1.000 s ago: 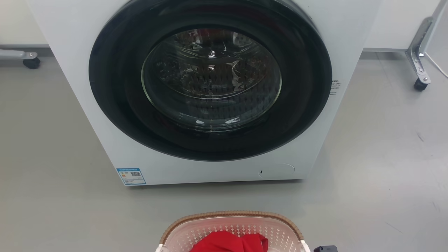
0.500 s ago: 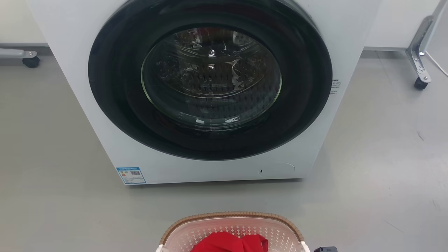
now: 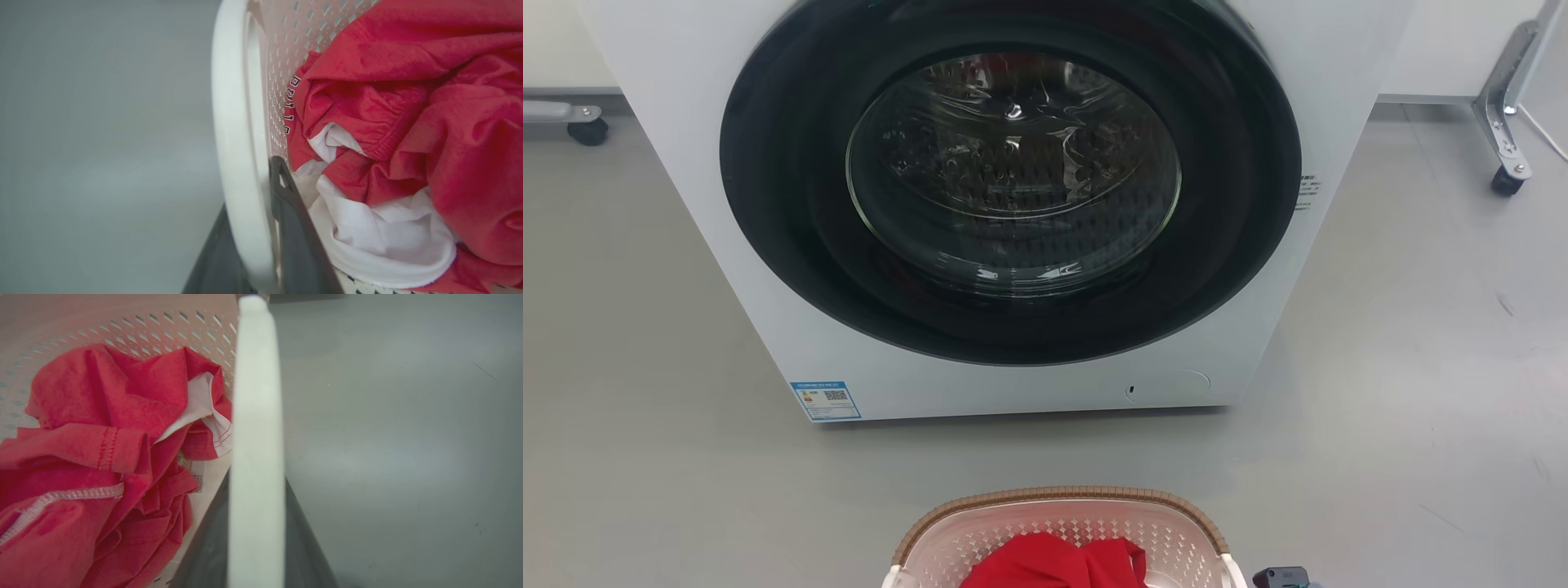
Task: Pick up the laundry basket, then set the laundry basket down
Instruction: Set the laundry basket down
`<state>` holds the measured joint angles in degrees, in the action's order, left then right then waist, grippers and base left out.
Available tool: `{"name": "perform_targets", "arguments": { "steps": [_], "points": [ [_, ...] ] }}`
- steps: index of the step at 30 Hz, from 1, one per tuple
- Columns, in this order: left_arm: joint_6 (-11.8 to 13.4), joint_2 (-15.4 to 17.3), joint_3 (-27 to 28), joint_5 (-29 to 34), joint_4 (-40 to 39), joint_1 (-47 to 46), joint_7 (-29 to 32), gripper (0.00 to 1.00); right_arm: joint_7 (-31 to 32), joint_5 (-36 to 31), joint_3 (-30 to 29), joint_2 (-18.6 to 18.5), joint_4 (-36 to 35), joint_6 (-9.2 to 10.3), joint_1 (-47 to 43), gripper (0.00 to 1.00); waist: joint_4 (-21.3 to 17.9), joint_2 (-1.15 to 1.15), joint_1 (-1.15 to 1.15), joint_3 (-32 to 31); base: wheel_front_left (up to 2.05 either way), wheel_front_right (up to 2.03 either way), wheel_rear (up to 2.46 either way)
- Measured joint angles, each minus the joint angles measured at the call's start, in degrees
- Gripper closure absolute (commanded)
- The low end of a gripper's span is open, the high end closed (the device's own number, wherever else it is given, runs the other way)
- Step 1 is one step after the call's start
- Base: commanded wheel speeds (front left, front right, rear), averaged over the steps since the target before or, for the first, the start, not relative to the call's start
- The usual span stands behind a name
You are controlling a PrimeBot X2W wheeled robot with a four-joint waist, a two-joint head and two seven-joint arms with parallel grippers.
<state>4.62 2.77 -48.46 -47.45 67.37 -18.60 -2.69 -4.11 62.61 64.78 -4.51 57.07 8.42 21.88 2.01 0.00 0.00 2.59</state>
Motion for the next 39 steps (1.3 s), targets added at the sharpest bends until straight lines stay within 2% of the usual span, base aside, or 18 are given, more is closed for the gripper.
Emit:
{"name": "perform_targets", "arguments": {
  "steps": [8, 16, 24, 39],
  "points": [
    [0.22, 0.01, -0.04, -1.16, -0.14, -1.53, -0.46, 1.0, -0.58, 0.52, 0.4, 0.0, 0.33, 0.0, 1.66, 1.0, -0.08, 0.0, 0.0, 1.55, 0.0, 0.0, 0.0],
    [0.42, 0.01, 1.4, -1.62, -0.14, -6.58, -1.03, 1.0, -1.29, 0.75, 0.15, -0.01, 0.88, -0.01, 7.12, 1.0, -0.06, 0.0, 0.0, 5.17, 0.0, 0.0, 0.0],
    [0.51, 0.29, 1.99, -1.62, -0.66, -14.1, -2.35, 1.0, -2.16, 0.68, -0.82, -0.01, 2.4, -0.02, 15.8, 1.0, 0.3, 0.0, 0.01, 11.59, 0.0, 0.0, 0.0],
    [0.76, 0.58, 1.66, 0.35, -0.55, -22.81, -2.97, 1.0, -3.6, -0.83, -0.58, 0.0, 4.43, -0.04, 24.45, 1.0, 1.53, 0.01, 0.02, 23.96, 0.0, 0.0, 0.0]
  ]
}}
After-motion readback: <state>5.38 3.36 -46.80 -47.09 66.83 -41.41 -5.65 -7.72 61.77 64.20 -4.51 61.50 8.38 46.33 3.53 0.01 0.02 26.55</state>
